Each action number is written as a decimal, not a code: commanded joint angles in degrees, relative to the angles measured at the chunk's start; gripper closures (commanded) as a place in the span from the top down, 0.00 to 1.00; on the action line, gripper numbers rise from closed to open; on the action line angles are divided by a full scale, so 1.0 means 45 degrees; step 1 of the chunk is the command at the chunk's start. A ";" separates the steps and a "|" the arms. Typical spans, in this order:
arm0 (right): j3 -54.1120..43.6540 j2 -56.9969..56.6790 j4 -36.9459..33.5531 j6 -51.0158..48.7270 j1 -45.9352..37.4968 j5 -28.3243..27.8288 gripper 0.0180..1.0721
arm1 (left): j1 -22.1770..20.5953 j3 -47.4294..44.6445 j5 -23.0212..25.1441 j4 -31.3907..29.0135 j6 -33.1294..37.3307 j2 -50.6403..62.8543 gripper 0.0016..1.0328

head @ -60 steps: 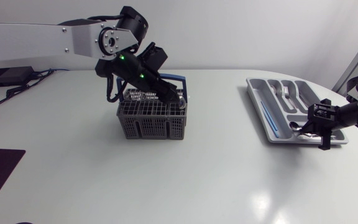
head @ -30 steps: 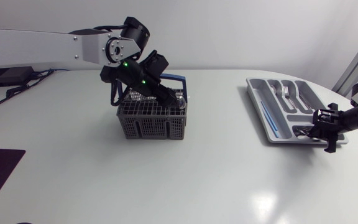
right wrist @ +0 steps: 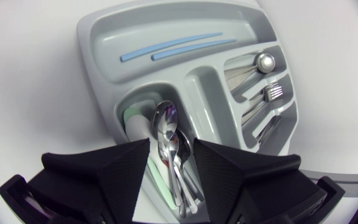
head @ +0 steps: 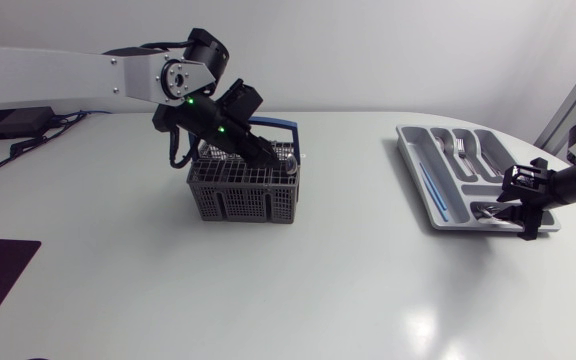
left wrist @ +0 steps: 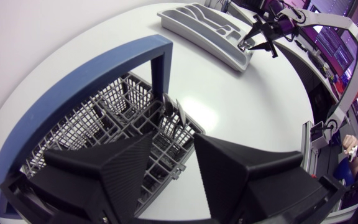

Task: Unload the cutlery basket into the drawer organizer.

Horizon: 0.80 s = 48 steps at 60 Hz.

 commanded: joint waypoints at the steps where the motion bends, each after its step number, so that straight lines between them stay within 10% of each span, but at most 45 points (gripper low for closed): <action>1: -0.0518 -0.0579 -0.0175 0.0766 0.0267 -0.0329 0.68 | 0.0201 0.0138 0.0317 -0.0008 0.0423 0.0214 0.32; 6: -0.0928 -0.0989 -0.0253 0.1098 0.0560 -0.0426 0.95 | 0.0299 0.0080 0.0884 -0.0203 0.0775 0.0136 0.31; 30: -0.2413 -0.2766 0.0001 0.2348 0.1321 -0.1188 0.96 | -0.0053 -0.0721 0.1626 -0.0594 0.0521 -0.0782 0.31; 48: -0.3253 -0.3196 0.0430 0.2817 0.1536 -0.1364 0.96 | -0.1030 -0.1697 0.0239 0.0363 -0.1472 -0.1895 0.31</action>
